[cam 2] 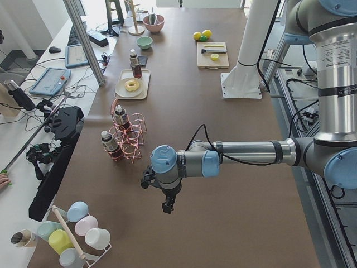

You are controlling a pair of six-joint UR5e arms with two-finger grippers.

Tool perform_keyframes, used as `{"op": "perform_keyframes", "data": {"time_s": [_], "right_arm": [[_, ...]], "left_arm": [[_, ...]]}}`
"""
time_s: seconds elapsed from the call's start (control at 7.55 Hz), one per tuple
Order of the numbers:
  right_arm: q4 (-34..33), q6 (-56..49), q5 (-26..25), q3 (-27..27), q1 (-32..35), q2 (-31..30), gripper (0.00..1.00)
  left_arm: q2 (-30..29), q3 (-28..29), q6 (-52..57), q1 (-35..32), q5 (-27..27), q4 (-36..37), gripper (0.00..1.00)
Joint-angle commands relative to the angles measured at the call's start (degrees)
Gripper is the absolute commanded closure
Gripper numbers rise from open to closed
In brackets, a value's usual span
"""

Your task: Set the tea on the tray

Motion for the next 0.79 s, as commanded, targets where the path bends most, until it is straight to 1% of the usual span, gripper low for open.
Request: {"op": "perform_keyframes", "data": {"time_s": [0.0, 0.26, 0.66], "right_arm": [[0.00, 0.09, 0.09, 0.19, -0.09, 0.07, 0.00], [0.09, 0.09, 2.02, 0.37, 0.00, -0.02, 0.00], [0.00, 0.00, 2.02, 0.36, -0.09, -0.02, 0.00]], "left_arm": [[-0.04, 0.03, 0.00, -0.04, -0.09, 0.00, 0.01], [-0.04, 0.03, 0.00, -0.04, -0.09, 0.00, 0.01], [0.05, 0.03, 0.00, -0.04, -0.09, 0.00, 0.01]]}}
